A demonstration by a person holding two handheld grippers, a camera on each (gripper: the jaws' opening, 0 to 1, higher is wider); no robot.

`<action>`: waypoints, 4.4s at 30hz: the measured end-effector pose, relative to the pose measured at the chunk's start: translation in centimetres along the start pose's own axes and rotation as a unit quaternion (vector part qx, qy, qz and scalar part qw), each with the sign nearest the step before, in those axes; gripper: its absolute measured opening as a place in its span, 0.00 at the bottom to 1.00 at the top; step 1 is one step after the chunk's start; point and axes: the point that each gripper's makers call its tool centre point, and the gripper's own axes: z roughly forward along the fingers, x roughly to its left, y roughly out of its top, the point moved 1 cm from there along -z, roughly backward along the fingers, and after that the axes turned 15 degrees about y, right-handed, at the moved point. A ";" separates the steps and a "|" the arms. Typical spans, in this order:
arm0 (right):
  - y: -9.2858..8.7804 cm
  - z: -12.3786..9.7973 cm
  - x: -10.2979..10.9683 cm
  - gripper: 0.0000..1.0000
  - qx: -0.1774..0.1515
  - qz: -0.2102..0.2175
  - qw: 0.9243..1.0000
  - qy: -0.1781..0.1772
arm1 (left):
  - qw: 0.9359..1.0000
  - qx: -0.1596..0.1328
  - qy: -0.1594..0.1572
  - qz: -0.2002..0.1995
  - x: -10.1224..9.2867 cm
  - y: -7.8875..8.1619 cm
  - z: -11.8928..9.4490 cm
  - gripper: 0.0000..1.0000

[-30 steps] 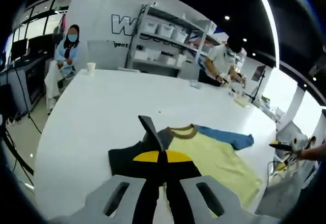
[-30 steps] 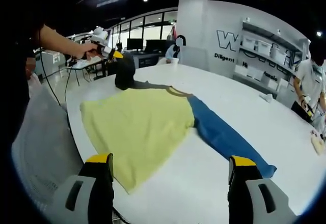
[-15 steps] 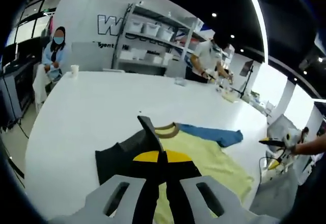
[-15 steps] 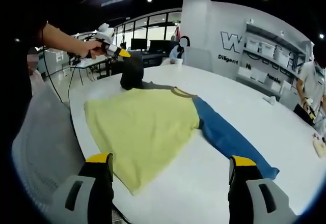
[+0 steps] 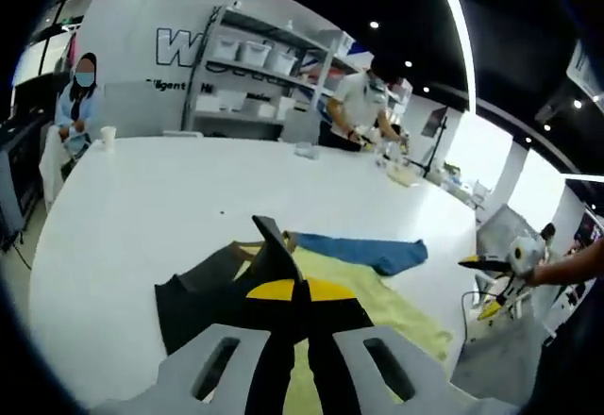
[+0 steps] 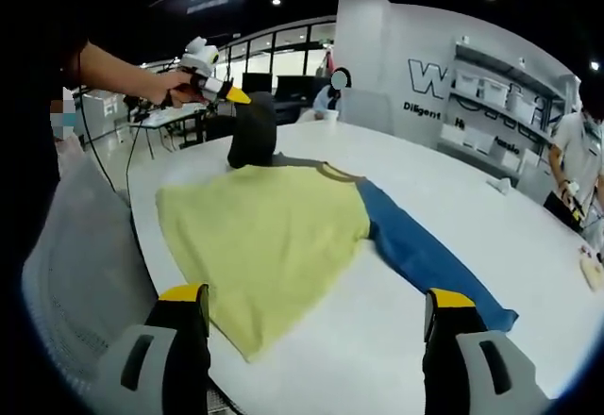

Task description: Fold the garment on the visible template until the final outline fits inside the template.

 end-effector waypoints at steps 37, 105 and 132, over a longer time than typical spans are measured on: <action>-0.7 -0.8 0.0 0.93 -0.005 0.013 1.000 -0.012 | 0.994 0.010 -0.107 0.028 -12.0 -0.2 4.6 0.01; -2.2 -1.7 -1.0 0.94 -0.015 0.043 0.999 -0.023 | 0.987 0.086 -0.054 0.126 -15.0 -8.2 16.0 0.01; -2.7 -1.9 -0.8 0.94 -0.014 0.050 0.998 -0.021 | 0.980 0.128 -0.097 0.117 -17.4 -11.5 16.9 0.07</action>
